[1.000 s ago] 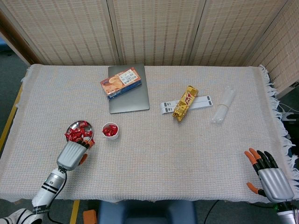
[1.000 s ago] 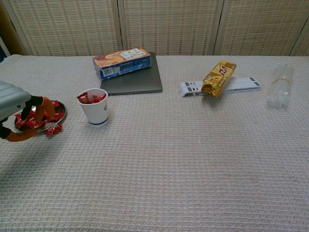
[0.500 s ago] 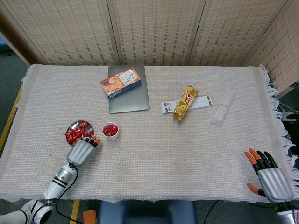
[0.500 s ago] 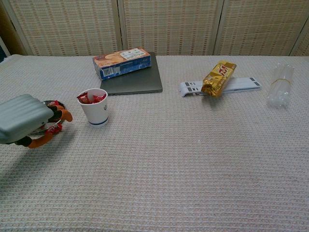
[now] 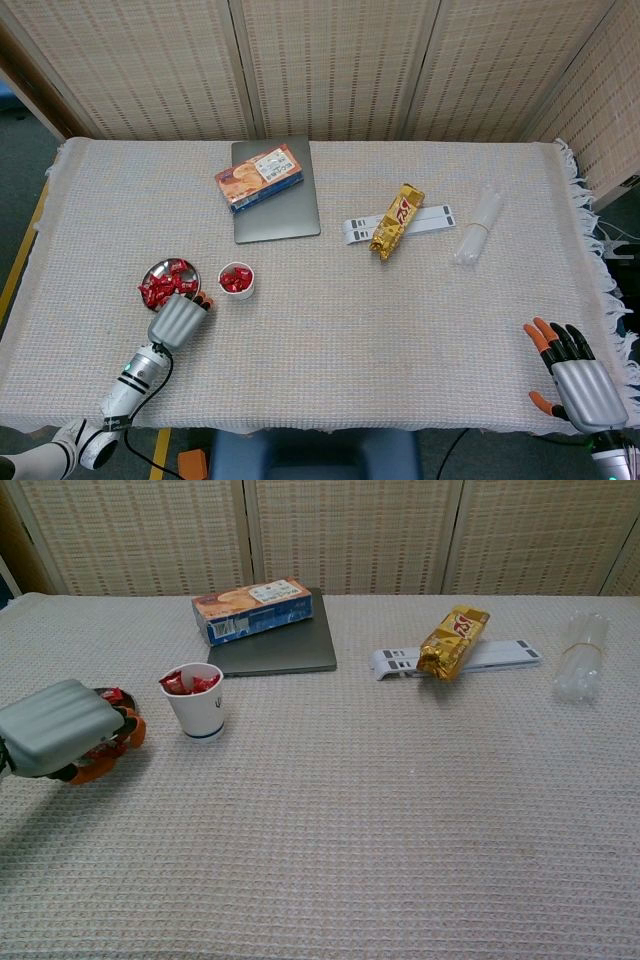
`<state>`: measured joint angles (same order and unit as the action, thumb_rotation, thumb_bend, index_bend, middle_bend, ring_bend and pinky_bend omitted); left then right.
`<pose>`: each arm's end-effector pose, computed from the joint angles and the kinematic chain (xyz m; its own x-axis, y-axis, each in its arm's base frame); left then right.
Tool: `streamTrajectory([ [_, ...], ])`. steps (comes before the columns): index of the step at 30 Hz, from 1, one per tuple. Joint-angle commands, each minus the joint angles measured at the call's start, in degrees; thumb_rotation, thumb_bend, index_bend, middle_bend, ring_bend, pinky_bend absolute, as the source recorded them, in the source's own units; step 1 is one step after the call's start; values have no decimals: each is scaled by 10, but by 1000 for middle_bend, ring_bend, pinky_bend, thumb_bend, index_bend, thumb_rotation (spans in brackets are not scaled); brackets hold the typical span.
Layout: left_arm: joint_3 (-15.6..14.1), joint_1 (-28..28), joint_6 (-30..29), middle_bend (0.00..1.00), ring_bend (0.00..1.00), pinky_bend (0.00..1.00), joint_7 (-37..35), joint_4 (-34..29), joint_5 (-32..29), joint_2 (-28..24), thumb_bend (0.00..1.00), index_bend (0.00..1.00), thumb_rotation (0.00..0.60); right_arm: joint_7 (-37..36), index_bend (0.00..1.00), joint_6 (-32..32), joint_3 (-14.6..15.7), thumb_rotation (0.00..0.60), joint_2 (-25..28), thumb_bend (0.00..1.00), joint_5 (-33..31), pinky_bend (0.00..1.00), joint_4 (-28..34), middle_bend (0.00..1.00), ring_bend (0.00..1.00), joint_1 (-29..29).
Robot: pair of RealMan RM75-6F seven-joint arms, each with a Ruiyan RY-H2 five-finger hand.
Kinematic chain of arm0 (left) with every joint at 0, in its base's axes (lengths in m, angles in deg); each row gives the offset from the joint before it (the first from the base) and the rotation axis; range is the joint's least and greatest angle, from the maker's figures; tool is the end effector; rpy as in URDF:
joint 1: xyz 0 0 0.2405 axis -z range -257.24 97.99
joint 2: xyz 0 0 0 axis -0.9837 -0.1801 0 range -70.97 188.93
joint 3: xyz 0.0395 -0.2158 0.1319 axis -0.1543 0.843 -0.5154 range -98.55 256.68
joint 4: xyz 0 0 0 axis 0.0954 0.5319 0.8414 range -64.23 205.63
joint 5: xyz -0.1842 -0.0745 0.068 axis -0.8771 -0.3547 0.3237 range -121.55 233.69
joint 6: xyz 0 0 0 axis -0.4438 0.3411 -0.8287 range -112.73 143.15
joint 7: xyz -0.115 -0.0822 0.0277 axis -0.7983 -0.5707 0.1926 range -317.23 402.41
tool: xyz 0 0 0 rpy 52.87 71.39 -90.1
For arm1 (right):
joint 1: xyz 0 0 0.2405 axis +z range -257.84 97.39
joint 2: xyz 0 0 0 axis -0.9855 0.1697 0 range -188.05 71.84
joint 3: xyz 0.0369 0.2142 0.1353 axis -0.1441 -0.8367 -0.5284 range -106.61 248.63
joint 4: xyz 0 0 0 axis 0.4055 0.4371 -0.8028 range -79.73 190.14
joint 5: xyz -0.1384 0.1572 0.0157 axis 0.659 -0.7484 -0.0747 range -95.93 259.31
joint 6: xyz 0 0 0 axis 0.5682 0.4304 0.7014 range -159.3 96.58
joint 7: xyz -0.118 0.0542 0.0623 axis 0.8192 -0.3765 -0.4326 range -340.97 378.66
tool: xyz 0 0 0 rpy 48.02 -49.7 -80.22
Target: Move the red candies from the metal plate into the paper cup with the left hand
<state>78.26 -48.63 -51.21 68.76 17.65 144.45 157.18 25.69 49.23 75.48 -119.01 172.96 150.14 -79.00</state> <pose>-0.2637 0.3089 -0.0306 0.8576 -0.0754 0.5088 0.4271 -0.4469 -0.7861 -0.3187 -0.1304 0.1415 0.5102 -0.2253 0.8300 -0.8577 -0.0624 0.5103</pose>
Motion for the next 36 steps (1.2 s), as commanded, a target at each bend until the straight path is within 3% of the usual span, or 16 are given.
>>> streamTrajectory([
  [1, 2, 1, 10, 408, 557, 1000, 11, 3, -6, 2, 437, 397, 600, 0, 0, -1, 0, 600, 0, 111, -1, 0, -1, 0, 0, 0],
  [13, 6, 0, 16, 505, 578, 1000, 18, 7, -14, 2, 445, 444, 600, 4, 0, -6, -2, 600, 0, 111, -6, 0, 1, 0, 0, 2],
  [18, 7, -4, 16, 559, 623, 1000, 21, 3, -16, -3, 482, 517, 600, 4, 0, -6, -2, 600, -1, 111, -6, 0, 2, 0, 0, 2],
  [32, 4, -18, 2, 622, 657, 1000, 24, -17, -17, -23, 542, 596, 600, 7, 0, -7, -1, 600, -1, 111, -5, 0, 2, 0, 0, 2],
  [36, 4, -22, -21, 627, 660, 1000, 34, -48, -7, -43, 543, 605, 600, 6, 0, -7, -1, 600, -1, 111, -5, 0, 2, 0, 0, 3],
])
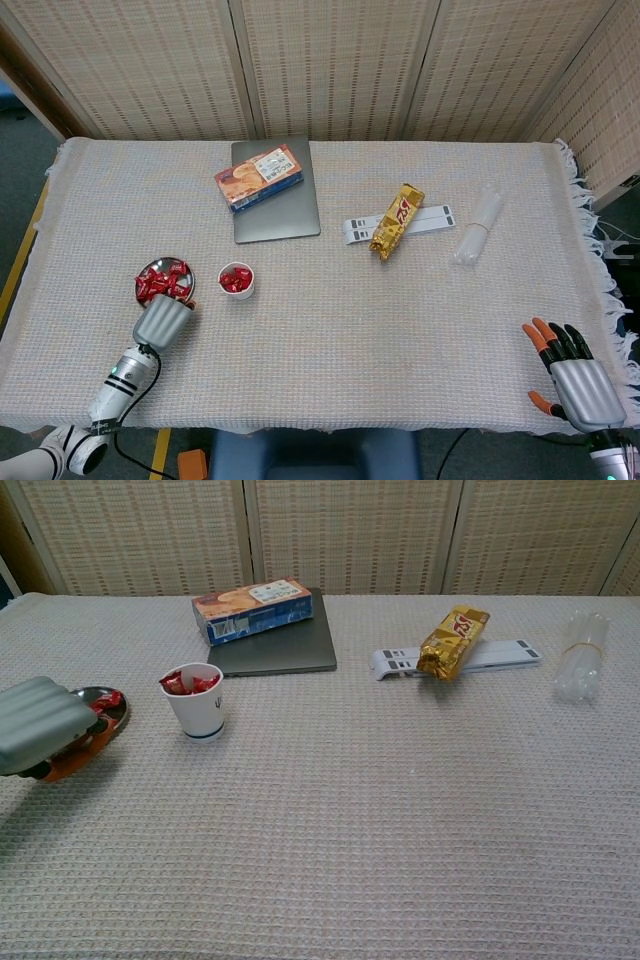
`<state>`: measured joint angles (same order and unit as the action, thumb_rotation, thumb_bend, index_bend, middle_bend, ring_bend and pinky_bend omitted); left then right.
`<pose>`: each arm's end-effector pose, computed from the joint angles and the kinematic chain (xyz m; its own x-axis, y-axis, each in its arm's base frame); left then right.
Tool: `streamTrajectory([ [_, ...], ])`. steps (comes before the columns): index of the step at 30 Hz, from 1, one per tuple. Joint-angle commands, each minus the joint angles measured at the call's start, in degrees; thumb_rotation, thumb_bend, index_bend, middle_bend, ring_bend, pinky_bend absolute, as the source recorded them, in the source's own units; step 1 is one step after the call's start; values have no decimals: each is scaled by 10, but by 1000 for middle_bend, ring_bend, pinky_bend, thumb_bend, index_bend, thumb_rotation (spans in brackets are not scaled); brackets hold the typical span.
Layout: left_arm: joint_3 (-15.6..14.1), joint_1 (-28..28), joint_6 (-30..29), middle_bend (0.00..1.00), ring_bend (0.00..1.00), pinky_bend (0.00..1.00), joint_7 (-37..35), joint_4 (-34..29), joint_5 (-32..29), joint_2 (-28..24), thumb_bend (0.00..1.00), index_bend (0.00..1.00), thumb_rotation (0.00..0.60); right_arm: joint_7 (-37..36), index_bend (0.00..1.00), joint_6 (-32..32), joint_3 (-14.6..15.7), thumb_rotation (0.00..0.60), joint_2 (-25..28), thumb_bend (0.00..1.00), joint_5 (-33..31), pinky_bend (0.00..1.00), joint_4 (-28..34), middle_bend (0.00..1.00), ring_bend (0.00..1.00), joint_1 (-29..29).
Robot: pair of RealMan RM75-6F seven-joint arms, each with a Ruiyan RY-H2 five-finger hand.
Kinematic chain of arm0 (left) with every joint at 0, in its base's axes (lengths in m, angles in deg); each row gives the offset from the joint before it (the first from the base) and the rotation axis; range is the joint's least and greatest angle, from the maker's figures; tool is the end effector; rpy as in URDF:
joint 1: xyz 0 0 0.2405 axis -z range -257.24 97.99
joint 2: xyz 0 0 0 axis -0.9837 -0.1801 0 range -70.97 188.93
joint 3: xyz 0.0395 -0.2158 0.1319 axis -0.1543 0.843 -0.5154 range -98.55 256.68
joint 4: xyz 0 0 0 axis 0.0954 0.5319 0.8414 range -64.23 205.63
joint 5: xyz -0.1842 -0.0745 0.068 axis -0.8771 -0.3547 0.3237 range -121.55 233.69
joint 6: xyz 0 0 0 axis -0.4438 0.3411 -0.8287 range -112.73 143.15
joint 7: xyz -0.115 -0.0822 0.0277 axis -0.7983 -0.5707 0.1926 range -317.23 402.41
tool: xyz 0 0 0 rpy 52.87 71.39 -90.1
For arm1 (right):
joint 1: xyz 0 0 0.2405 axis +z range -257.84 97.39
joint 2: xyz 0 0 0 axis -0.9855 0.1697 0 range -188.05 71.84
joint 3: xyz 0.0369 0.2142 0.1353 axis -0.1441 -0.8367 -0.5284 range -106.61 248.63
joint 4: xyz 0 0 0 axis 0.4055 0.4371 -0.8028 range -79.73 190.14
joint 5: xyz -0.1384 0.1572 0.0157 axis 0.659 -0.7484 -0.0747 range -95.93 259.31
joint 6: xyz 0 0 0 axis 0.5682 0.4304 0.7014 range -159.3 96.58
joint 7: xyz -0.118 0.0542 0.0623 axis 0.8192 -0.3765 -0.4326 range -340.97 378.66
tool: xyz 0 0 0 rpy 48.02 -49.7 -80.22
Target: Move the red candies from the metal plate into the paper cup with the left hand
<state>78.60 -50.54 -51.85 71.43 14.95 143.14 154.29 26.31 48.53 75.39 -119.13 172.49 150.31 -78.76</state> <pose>-0.2769 0.3036 -0.0138 0.8758 -0.0649 0.4783 0.4156 -0.4028 -0.8155 -0.3190 -0.1317 0.1396 0.5143 -0.2339 0.8251 -0.8548 -0.0616 0.5153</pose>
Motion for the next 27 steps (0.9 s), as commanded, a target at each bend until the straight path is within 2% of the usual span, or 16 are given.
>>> streamTrajectory([
  [1, 2, -4, -21, 629, 661, 1000, 13, -36, 9, -23, 543, 606, 600, -1, 0, -1, 0, 600, 0, 111, 0, 0, 0, 0, 0, 1],
  [7, 23, 1, -44, 630, 661, 1000, 37, -131, 11, -75, 543, 609, 600, -3, 0, -2, 0, 600, 2, 111, 0, 0, 0, 0, 0, 1],
  [9, 41, 10, -45, 629, 662, 1000, 49, -175, 5, -97, 542, 608, 600, -3, 0, -3, -1, 600, 2, 111, -1, 0, 0, 0, 0, 2],
  [14, 84, 44, -22, 630, 662, 1000, 49, -234, -15, -116, 541, 608, 600, -1, 0, -9, -5, 600, 0, 111, -11, 0, -1, 0, 0, 5],
  [20, 120, 96, 25, 629, 662, 1000, 72, -245, -41, -87, 542, 607, 600, 4, 0, -21, -12, 600, -2, 111, -30, 0, 0, 0, 0, 10],
  [27, 132, 139, 64, 624, 662, 1000, 87, -203, -71, -29, 541, 601, 600, 2, 0, -27, -19, 600, -2, 111, -48, 0, 0, 0, 0, 13],
])
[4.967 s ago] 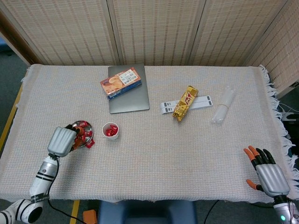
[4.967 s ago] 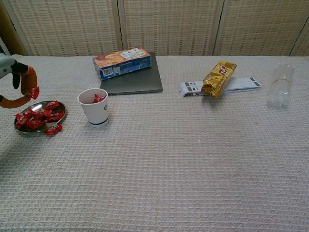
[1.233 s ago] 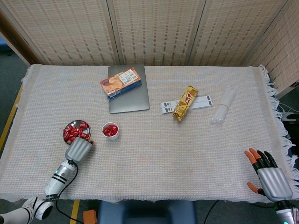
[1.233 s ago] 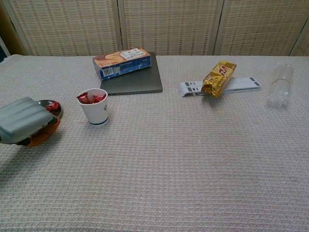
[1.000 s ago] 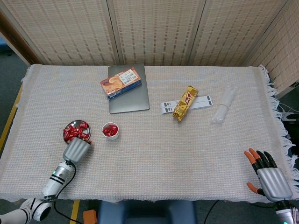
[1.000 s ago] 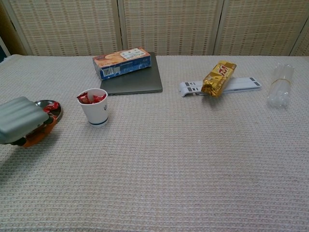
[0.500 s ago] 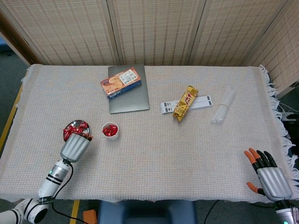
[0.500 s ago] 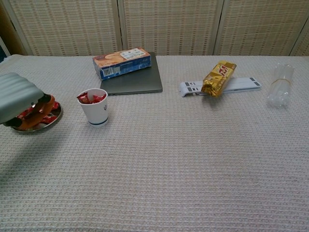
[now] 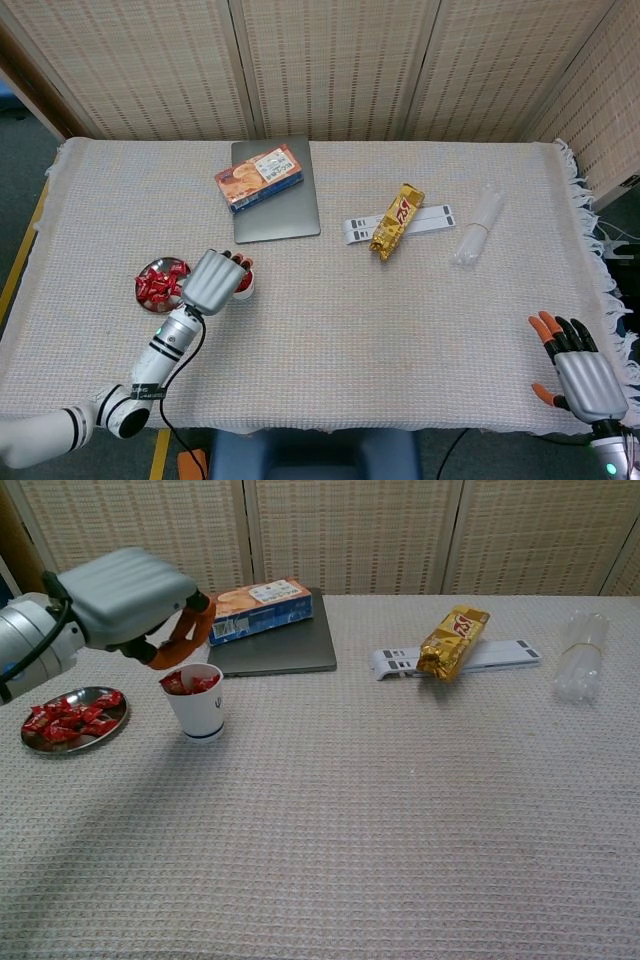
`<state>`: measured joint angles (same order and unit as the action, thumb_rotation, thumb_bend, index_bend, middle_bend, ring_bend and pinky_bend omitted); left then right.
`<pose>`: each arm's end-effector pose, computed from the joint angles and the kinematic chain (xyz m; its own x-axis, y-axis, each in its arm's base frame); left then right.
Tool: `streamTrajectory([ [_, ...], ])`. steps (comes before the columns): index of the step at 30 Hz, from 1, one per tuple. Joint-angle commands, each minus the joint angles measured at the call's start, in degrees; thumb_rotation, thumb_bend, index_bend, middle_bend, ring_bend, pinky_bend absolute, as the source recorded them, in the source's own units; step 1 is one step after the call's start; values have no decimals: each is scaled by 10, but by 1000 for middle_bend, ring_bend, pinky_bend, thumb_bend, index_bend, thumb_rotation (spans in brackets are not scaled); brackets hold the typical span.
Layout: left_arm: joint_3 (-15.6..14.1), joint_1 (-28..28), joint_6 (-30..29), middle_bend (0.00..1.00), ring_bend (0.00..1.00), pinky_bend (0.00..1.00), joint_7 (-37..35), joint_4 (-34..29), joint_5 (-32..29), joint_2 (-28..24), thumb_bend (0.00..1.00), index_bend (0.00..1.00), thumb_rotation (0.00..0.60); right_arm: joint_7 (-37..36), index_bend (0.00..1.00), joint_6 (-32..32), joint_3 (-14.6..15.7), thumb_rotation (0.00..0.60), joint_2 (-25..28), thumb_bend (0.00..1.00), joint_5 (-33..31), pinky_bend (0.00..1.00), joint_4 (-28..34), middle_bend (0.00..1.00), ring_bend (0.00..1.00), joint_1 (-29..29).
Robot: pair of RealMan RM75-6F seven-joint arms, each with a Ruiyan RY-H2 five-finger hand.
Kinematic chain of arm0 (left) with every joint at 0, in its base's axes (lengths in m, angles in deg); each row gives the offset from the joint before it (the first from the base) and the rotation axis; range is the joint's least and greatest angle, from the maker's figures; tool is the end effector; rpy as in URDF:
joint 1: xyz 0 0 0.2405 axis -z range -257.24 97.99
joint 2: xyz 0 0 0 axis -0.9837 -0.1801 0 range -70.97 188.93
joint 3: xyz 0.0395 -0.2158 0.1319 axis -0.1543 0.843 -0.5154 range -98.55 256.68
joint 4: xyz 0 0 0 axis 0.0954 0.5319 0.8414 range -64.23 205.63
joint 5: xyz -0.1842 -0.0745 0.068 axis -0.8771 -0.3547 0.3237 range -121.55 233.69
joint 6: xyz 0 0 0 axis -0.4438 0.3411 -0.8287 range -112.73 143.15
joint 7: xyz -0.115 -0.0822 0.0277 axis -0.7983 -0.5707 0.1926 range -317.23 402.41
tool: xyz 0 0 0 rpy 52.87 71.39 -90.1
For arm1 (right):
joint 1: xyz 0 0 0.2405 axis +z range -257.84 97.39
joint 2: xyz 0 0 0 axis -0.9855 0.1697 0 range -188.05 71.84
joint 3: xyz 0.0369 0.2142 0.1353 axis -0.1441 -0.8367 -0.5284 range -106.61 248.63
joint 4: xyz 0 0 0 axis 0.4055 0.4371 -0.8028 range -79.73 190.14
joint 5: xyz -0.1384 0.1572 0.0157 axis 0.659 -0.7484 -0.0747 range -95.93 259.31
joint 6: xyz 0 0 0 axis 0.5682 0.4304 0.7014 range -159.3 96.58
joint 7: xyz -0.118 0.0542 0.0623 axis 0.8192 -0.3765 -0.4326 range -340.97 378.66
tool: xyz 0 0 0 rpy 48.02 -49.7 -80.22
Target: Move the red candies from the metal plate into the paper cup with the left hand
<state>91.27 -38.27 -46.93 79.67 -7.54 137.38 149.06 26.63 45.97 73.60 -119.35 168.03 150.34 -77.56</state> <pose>-0.1298 0.3536 0.0052 0.7196 -0.1983 0.6655 0.5246 -0.4728 -0.7080 -0.3260 -0.1445 0.1405 0.5049 -0.2462 0.8273 -0.8546 -0.0083 0.5191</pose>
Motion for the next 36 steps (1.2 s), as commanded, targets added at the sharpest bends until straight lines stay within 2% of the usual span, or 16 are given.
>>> streamTrajectory([
  [1, 5, 20, 18, 620, 661, 1000, 3, 31, -17, 31, 541, 599, 600, -2, 0, -1, -2, 600, 1, 111, -4, 0, 0, 0, 0, 1],
  [7, -1, 34, 22, 593, 649, 1000, -10, 74, -21, 64, 529, 574, 600, -6, 0, -1, -3, 600, 3, 111, -8, 0, 0, 0, 0, 1],
  [15, -11, 34, 16, 436, 452, 958, -24, 78, -21, 61, 443, 419, 600, -9, 0, 4, -2, 600, 4, 111, -4, 0, 0, 0, 0, -1],
  [19, -12, 32, 11, 371, 390, 951, -38, 75, -23, 54, 430, 362, 600, -9, 0, 6, -1, 600, 5, 111, -2, 0, 0, 0, 0, -2],
  [22, -16, 18, -14, 359, 387, 953, -59, 50, -13, 36, 429, 334, 600, -11, 0, 9, -2, 600, 5, 111, -3, 0, 0, 0, 0, -4],
  [25, -37, -22, -64, 351, 385, 964, -93, 10, 8, -9, 427, 291, 600, -14, 0, 11, 0, 600, 7, 112, -1, 0, 0, 0, 0, -5],
  [27, -49, -51, -80, 322, 356, 974, -112, -11, -1, -40, 419, 244, 600, -16, 0, 13, 2, 600, 8, 111, 4, 0, 0, 0, 0, -6],
  [31, -64, -88, -84, 256, 303, 992, -133, -13, -29, -75, 409, 199, 600, -15, 0, 19, 7, 600, 8, 111, 17, 0, 1, 0, 0, -8],
  [36, -84, -110, -39, 166, 213, 1000, -133, 19, -80, -85, 398, 140, 600, -9, 0, 26, 15, 600, 4, 111, 39, 0, 2, 0, 0, -10],
])
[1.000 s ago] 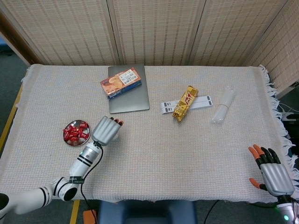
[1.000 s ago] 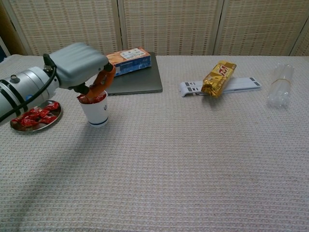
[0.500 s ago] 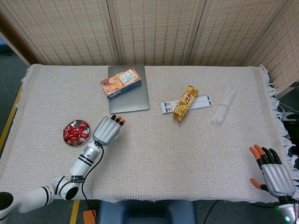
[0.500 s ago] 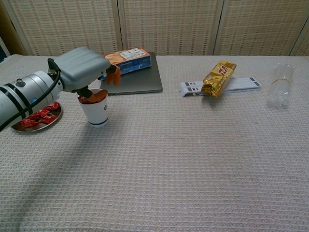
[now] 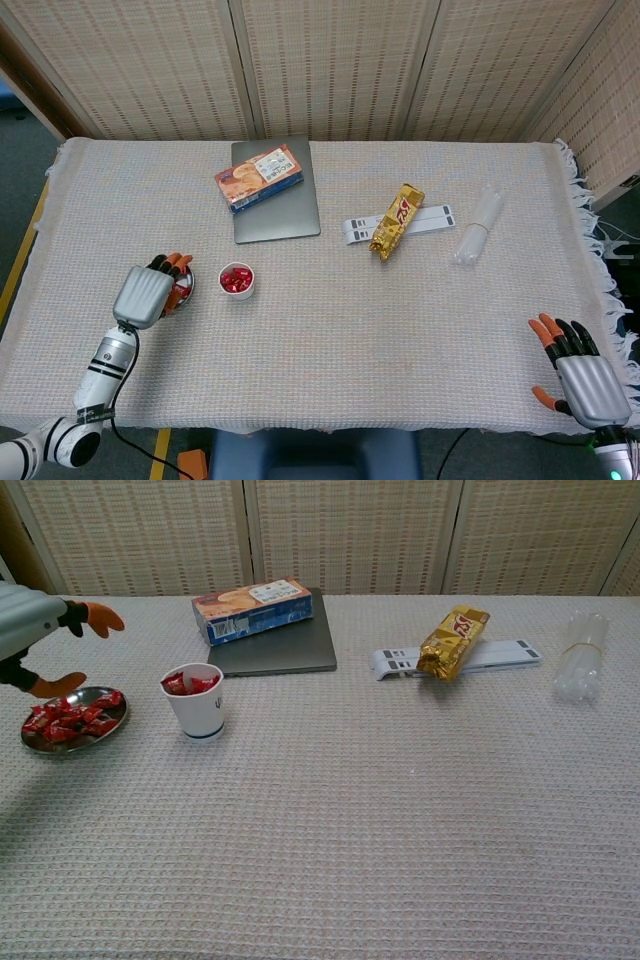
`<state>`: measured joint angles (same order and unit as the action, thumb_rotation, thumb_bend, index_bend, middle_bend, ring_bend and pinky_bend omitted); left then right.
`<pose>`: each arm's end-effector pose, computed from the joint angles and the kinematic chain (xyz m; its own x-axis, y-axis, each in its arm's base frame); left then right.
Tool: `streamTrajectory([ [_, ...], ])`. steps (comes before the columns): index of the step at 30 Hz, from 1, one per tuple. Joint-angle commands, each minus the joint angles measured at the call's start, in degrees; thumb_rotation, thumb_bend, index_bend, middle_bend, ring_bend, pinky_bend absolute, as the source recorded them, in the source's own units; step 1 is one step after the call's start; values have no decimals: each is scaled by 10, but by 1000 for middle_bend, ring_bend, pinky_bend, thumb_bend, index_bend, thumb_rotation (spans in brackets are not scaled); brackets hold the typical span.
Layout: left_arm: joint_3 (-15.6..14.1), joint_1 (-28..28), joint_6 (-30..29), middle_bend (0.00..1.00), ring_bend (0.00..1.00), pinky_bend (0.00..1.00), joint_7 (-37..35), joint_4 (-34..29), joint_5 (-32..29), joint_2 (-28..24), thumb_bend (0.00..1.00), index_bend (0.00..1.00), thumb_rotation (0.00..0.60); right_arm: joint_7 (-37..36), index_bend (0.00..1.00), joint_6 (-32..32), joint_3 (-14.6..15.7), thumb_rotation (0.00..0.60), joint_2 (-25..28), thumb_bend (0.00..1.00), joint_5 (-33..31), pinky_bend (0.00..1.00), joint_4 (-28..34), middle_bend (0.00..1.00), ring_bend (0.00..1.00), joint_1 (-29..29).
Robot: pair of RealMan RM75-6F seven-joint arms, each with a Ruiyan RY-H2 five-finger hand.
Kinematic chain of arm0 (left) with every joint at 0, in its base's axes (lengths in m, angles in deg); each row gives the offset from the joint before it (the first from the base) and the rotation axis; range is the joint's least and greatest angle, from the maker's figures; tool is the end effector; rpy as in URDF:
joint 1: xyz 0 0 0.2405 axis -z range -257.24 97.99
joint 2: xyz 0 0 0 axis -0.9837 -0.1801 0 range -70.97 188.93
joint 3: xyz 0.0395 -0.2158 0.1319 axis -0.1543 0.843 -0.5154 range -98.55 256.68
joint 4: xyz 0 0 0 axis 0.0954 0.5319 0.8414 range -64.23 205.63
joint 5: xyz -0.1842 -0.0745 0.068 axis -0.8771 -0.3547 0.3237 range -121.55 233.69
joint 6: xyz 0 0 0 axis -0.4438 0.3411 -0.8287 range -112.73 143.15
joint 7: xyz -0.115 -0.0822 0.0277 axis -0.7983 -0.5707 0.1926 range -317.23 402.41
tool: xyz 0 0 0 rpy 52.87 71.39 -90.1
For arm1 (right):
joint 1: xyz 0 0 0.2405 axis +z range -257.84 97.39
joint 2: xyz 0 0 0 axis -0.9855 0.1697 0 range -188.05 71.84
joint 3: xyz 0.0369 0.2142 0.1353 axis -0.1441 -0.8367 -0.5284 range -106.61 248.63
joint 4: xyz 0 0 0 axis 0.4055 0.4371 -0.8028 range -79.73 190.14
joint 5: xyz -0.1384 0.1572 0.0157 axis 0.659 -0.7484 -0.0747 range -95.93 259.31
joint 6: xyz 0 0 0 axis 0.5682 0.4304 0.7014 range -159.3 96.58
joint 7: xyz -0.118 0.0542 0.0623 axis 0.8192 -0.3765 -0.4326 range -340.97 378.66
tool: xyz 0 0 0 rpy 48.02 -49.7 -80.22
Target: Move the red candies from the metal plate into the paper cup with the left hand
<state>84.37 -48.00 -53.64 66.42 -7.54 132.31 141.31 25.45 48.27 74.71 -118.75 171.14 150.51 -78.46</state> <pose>-0.2342 0.3239 0.0513 0.6779 -0.0138 0.7350 0.7024 -0.2832 -0.6531 -0.3207 -0.1362 0.1435 0.5021 -0.2277 0.8343 -0.8608 -0.0392 0.5074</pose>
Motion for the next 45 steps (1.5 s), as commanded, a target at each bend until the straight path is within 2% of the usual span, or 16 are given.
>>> streamTrajectory([
  [1, -17, -15, 34, 156, 205, 1000, 1, 27, -35, -4, 396, 133, 600, 3, 0, 4, 5, 600, -2, 111, 12, 0, 1, 0, 0, -1],
  [11, -24, -15, 74, 147, 209, 1000, 14, 130, -54, 65, 392, 129, 600, -9, 0, 22, 14, 600, 0, 111, 41, 0, -6, 0, 0, -6],
  [19, -17, -5, 92, 202, 303, 1000, 35, 189, -60, 105, 395, 181, 600, -5, 0, 23, 13, 600, -1, 111, 39, 0, -4, 0, 0, -7],
  [27, -7, 1, 100, 294, 415, 1000, 26, 196, -58, 107, 396, 250, 600, 2, 0, 13, 9, 600, -3, 111, 29, 0, -3, 0, 0, -4],
  [39, 9, 18, 135, 349, 424, 1000, 47, 180, -82, 101, 401, 311, 600, 11, 0, -2, 6, 600, -6, 111, 16, 0, 0, 0, 0, 2],
  [45, 15, 23, 142, 440, 470, 1000, 54, 161, -95, 91, 402, 399, 600, 12, 0, -5, 5, 600, -6, 111, 13, 0, 0, 0, 0, 3],
])
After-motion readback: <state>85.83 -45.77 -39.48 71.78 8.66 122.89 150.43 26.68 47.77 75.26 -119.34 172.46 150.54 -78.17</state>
